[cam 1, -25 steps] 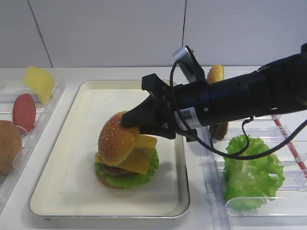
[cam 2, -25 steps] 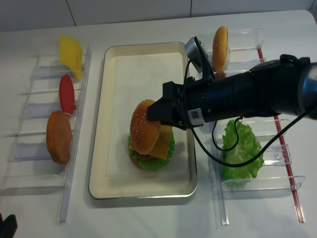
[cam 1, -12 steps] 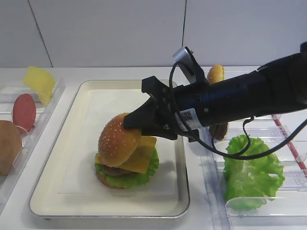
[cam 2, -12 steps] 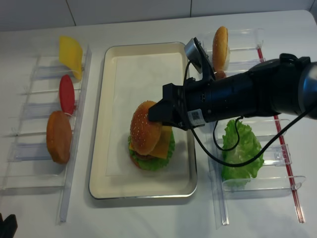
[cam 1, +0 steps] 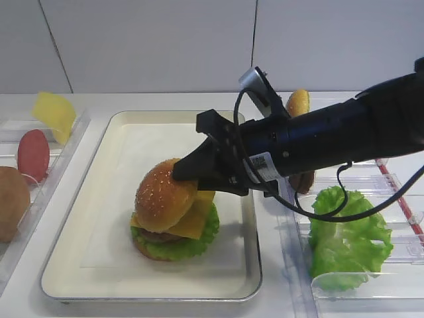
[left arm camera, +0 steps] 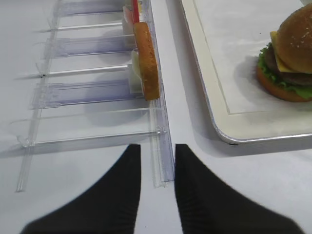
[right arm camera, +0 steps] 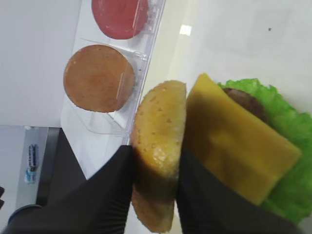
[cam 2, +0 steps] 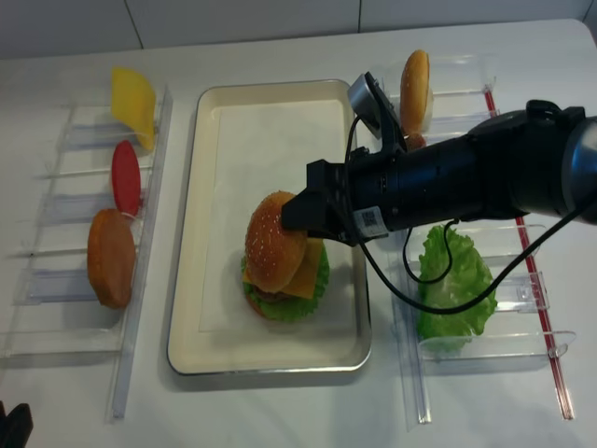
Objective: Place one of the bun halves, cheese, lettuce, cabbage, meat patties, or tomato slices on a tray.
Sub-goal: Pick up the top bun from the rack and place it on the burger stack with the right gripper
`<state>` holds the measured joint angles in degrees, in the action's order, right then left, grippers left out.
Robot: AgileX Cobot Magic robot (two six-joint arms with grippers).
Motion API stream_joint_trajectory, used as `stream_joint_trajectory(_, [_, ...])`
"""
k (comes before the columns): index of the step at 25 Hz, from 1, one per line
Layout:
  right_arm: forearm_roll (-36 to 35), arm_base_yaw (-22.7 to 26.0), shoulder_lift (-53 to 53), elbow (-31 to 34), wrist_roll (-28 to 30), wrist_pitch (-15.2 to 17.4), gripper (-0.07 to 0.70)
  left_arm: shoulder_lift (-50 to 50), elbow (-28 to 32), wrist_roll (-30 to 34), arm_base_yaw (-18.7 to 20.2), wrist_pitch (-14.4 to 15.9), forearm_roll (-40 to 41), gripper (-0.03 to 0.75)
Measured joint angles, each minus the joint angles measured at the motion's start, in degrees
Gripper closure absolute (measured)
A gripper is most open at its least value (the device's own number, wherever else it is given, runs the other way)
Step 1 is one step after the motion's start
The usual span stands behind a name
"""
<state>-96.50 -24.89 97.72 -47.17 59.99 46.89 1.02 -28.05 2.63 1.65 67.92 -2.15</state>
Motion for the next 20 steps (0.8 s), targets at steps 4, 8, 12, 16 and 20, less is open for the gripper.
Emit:
stream_joint_trajectory(4, [1.9,0.0,0.0,0.0,-0.9,-1.4,0.346,0.0,0.0,0.0,0.0,0.0,0.0,0.537])
stream_joint_trajectory(8, [3.6,0.0,0.0,0.0,-0.9,-4.1,0.290,0.0,0.0,0.0,0.0,0.0,0.0,0.537])
stream_joint_trajectory(12, [3.8,0.0,0.0,0.0,-0.9,-4.6,0.258,0.0,0.0,0.0,0.0,0.0,0.0,0.537])
stream_joint_trajectory(16, [3.8,0.0,0.0,0.0,-1.0,-4.8,0.253,0.0,0.0,0.0,0.0,0.0,0.0,0.537])
stream_joint_trajectory(20, [4.2,0.0,0.0,0.0,-2.2,-4.9,0.227,0.0,0.0,0.0,0.0,0.0,0.0,0.537])
